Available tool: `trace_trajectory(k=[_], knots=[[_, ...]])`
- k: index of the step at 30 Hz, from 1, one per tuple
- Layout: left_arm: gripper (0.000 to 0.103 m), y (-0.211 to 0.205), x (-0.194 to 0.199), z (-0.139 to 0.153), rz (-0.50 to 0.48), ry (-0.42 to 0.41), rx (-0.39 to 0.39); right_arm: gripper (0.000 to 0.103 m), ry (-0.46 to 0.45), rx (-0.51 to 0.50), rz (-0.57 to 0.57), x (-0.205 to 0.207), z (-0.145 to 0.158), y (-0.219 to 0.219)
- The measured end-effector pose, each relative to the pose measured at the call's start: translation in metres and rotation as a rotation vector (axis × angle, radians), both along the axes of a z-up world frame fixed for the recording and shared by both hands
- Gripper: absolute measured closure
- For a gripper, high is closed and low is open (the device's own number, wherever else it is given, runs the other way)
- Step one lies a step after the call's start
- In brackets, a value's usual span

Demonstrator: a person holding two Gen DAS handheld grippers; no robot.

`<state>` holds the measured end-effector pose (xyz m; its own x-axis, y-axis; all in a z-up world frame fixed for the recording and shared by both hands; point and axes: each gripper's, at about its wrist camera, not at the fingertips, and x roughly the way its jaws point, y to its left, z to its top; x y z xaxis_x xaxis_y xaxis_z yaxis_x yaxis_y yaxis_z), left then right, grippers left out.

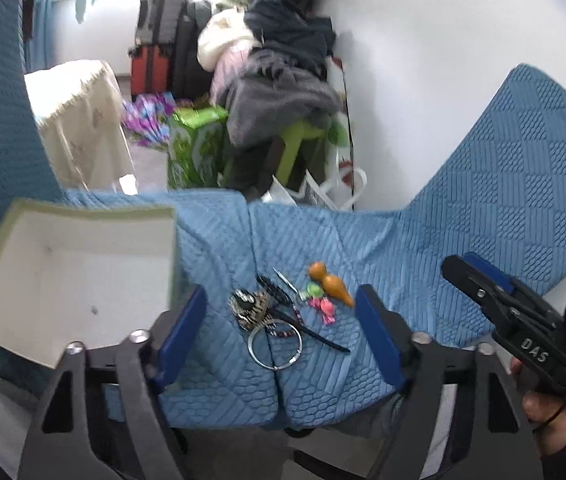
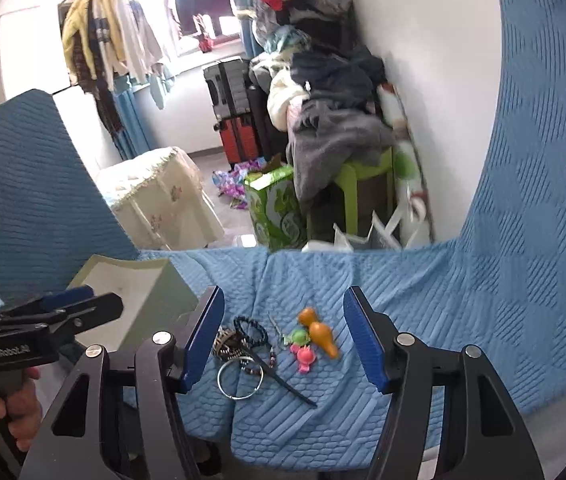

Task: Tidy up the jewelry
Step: 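Move both tools down toward the jewelry pile on the cushion, then grasp the patterned bracelet with the left tool while the right tool grasps the black hair clip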

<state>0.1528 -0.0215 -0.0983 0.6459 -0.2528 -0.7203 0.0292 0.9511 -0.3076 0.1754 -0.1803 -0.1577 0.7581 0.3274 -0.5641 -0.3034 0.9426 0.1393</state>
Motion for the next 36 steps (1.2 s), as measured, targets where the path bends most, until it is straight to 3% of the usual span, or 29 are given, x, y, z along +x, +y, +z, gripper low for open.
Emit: trace_trajectory(k=[2,5,7,11,14,20,25,27,29,36], knots=[[0.04,-0.006,0.007,-0.014,-0.022,0.031,-0.012,0.065,0.045,0.001,0.02,0.009,-0.02,0.0],[0.052,-0.018,0.017,-0.035,-0.058,0.082,-0.016,0.077,0.127,0.023,0.058,0.02,-0.049,0.001],[0.067,-0.027,0.025,-0.05,-0.076,0.12,-0.013,0.08,0.166,0.023,0.091,0.028,-0.066,0.006],[0.07,-0.039,0.036,-0.071,-0.091,0.148,0.048,0.086,0.225,0.014,0.141,0.039,-0.092,0.012],[0.086,-0.036,0.044,-0.086,-0.081,0.174,0.061,0.088,0.28,0.035,0.166,0.048,-0.108,0.012],[0.087,-0.037,0.054,-0.101,-0.079,0.18,0.137,0.088,0.345,0.05,0.219,0.063,-0.128,0.023],[0.087,-0.035,0.063,-0.112,-0.084,0.178,0.166,0.088,0.369,0.004,0.277,0.07,-0.138,0.037],[0.091,-0.034,0.067,-0.116,-0.088,0.183,0.16,0.088,0.379,-0.015,0.291,0.072,-0.143,0.042],[0.102,-0.034,0.069,-0.118,-0.096,0.184,0.163,0.088,0.381,-0.032,0.293,0.074,-0.147,0.044],[0.103,-0.026,0.069,-0.121,-0.083,0.187,0.115,0.088,0.394,-0.067,0.311,0.086,-0.154,0.052]])
